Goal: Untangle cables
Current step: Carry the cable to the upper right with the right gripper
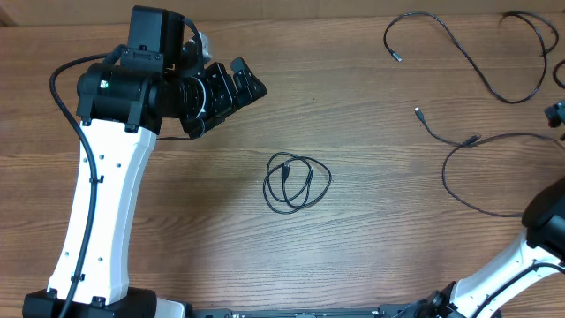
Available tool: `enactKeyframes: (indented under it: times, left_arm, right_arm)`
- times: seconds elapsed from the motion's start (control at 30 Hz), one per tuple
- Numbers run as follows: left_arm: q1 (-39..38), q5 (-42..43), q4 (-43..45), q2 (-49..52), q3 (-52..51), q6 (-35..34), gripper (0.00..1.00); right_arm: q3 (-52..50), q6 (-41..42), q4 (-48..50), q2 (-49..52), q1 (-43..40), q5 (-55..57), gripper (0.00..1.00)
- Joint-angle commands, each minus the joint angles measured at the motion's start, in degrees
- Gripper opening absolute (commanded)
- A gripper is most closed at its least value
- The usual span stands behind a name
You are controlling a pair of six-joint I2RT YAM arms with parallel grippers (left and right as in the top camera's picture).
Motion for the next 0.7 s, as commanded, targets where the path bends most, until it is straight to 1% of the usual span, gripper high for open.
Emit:
enactKeyframes:
  times: [0.0,0.1,0.2,0.33,0.4,0.47,0.53,0.67]
  left_arm:
    - [-0.39,-0.52,0.09,-0.94,1.14,2.08,0.99]
    - [-0.39,-0.52,0.07,-0.94,1.14,2.08,1.00]
    - [-0.39,-0.50,0.02,-0.94,1.14,2.08,1.00]
    - [-0.39,-0.52,0.02,-0.94,1.14,2.10,1.00]
    - [-0.39,-0.52,0.04,-0.94,1.14,2.10,1.00]
    - [-0.39,-0.52,0.07,-0.94,1.14,2.08,1.00]
    - [-0.39,-0.52,0.02,-0.94,1.14,2.27,1.00]
    - [-0.39,-0.52,-0.04,-0.94,1.14,5.18,1.00]
  right_arm:
    - [0.07,-1.20,-0.44,-0.46,-0.52,-7.76,1.00]
    - [-0.09,-4.52,-2.43,-0.42,-0.09,-16.46,1.00]
    - [-1.27,-4.66,-5.25,-0.42,1.01,-20.63,0.99]
    - [-5.64,-10.86,-6.91,-0.42,4.09,-21.46,0.96]
    - [-8.46,-13.49,-6.91,-0.42,5.99,-21.42,0.96]
    - [-11.61,-13.86,-5.60,-0.42,7.89,-20.70,0.96]
    - [-14.95,-13.84,-3.48,-0.42,9.75,-19.08,0.91]
    - [-20.87,-13.86,1.09,-0.42,12.94,-18.38,0.80]
